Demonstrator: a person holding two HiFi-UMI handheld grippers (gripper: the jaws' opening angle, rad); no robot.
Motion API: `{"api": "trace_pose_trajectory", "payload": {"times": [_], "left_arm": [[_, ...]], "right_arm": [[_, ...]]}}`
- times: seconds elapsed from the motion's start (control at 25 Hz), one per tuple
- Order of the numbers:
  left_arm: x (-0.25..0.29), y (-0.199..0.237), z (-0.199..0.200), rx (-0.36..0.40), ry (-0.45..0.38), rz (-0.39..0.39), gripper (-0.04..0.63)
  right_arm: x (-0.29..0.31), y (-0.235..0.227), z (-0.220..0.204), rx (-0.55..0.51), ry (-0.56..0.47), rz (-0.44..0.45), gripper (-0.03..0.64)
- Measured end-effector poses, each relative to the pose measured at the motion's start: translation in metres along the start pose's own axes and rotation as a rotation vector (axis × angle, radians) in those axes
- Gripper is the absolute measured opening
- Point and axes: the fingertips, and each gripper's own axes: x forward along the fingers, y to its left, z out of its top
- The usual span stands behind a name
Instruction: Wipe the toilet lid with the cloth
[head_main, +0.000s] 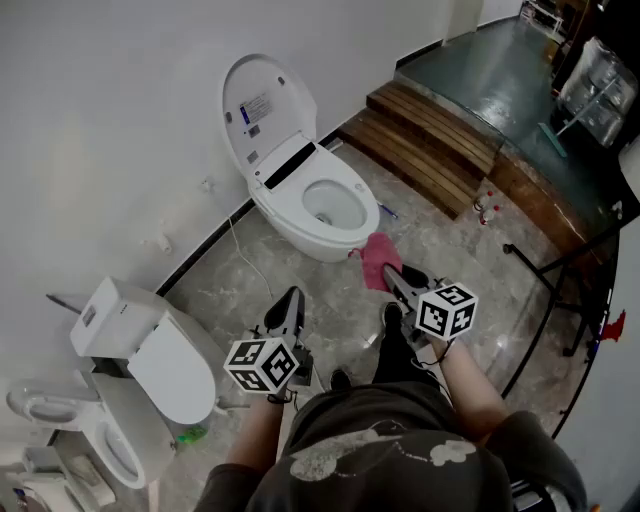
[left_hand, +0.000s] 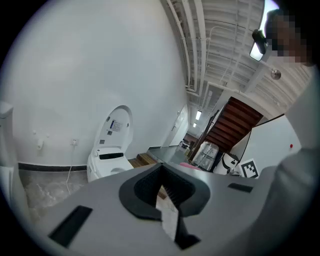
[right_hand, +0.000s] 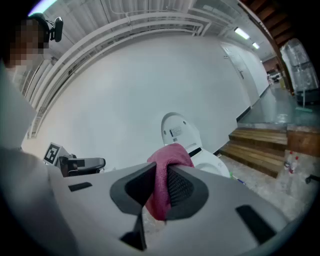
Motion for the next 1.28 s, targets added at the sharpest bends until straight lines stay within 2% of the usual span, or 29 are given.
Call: {"api": "trace_pose_trajectory", "payload": {"times": [0.32,0.6,0.84,1.08,1.28], "left_arm": [[0.068,0.001,0.006,-0.004,-0.004,0.036,0.006],[0.150,-0.006,0.011,-0.015,-0.008,0.116,0.006],[0.212,-0.025,0.024,0.009,-0.026,0.162,0.006],[0.246,-0.024,0.034,-0.016,-0.059,0.260,0.006],[0.254,-0.019,0.034,-0.022,-0.080,0.327,0.006]], "right_arm": [[0.030,-0.061,0.043,0.015,-0.019,0.015,0.049],[0.055,-0.146,0.093,0.034,-0.063,0.014,0.049],[0.075,-0.218,0.129,0.068,-0.033,0.035,0.049],[0.107,-0.250,0.146,0.073,0.038,0.119,0.049],[0.129,-0.262,0.149,0.058,0.082,0.169,0.049]]}}
